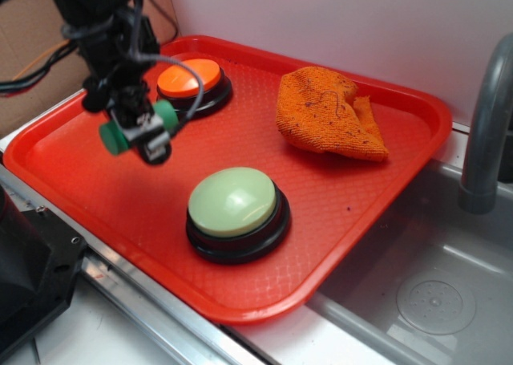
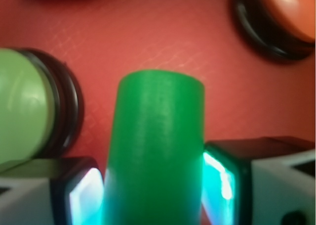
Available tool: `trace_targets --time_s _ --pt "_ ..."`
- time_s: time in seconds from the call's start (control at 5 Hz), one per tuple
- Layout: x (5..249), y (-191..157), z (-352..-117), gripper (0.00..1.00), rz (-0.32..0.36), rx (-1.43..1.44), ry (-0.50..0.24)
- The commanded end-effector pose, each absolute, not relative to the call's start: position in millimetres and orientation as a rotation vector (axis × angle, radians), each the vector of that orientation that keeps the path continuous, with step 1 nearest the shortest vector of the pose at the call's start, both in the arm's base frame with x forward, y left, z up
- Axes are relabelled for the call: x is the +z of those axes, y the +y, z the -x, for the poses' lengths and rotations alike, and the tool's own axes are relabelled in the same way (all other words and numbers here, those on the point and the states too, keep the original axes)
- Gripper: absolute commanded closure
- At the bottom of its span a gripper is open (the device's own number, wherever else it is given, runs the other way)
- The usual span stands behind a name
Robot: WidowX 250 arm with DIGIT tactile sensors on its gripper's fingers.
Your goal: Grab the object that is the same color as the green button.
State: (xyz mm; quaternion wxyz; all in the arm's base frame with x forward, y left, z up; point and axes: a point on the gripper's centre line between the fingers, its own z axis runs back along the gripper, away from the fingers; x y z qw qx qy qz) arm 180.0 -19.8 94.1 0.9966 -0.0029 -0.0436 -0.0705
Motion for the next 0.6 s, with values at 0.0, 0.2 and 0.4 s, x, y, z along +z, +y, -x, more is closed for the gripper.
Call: trace_targets --time_s 0.0,0.2,0.4 --pt "147.2 -4.7 -205.9 1.0 0.022 -0.062 -0.135" --pt "157.4 4.7 -210.2 1.0 0.005 -0.038 -0.116" --pt "156.6 3.4 -214.7 1.0 -0.013 0.005 -0.049"
